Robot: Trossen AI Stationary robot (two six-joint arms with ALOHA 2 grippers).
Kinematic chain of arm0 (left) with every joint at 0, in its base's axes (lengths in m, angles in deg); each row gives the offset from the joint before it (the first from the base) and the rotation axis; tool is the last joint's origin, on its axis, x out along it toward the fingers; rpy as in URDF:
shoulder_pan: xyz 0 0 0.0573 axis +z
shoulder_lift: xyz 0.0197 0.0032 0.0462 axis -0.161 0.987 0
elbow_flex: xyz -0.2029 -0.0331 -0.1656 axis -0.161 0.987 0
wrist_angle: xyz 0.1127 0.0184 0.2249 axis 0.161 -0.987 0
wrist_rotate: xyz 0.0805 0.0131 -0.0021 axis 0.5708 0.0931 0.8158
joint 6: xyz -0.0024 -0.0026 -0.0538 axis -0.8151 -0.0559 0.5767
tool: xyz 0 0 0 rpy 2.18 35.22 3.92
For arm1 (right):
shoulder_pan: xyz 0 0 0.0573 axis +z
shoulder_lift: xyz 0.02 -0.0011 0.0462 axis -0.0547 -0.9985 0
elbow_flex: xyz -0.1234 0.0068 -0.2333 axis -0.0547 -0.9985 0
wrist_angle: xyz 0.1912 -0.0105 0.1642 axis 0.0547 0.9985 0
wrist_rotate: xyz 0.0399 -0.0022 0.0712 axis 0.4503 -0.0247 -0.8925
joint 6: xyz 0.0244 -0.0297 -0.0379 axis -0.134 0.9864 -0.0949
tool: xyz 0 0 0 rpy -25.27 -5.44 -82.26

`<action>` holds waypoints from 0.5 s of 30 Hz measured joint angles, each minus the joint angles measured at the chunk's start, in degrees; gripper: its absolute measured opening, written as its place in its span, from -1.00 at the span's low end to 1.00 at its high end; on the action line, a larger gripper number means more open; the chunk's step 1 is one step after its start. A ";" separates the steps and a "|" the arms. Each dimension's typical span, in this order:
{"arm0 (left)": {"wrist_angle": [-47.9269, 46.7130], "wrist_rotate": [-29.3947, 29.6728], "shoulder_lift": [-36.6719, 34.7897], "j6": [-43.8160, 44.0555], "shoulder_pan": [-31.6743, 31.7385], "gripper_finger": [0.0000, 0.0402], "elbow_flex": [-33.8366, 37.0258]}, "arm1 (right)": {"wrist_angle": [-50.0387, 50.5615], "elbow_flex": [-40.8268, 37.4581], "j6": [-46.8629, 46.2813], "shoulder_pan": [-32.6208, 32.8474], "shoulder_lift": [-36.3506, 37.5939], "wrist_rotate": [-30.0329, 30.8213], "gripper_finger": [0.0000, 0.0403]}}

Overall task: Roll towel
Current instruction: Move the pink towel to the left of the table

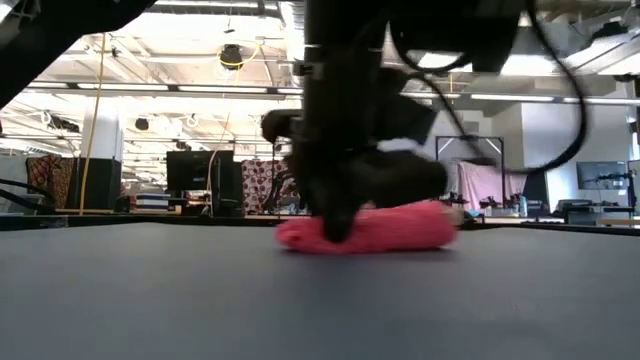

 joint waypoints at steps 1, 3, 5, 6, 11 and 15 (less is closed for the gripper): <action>-2.08 -0.02 0.00 -0.20 0.08 -0.64 0.02 | 0.83 0.00 -1.70 0.87 0.00 0.00 -0.66; -5.54 0.22 0.07 -0.55 0.18 -0.64 0.14 | 2.35 0.00 -4.90 2.54 0.01 0.08 -0.66; -5.65 0.89 -0.09 -2.16 0.11 -0.64 0.16 | 3.60 0.00 -7.68 4.10 0.01 0.44 -0.66; -5.53 1.35 -0.54 -3.17 0.07 -0.64 0.09 | 4.30 0.00 -8.95 4.79 0.00 0.44 -0.66; -4.25 8.31 -2.72 -4.63 -1.04 -0.64 0.09 | 6.74 0.00 -13.60 7.35 0.02 0.44 -0.66; -3.70 12.39 -5.56 -7.64 -1.45 -0.64 -0.07 | 8.58 0.00 -15.52 8.18 0.00 0.46 -0.66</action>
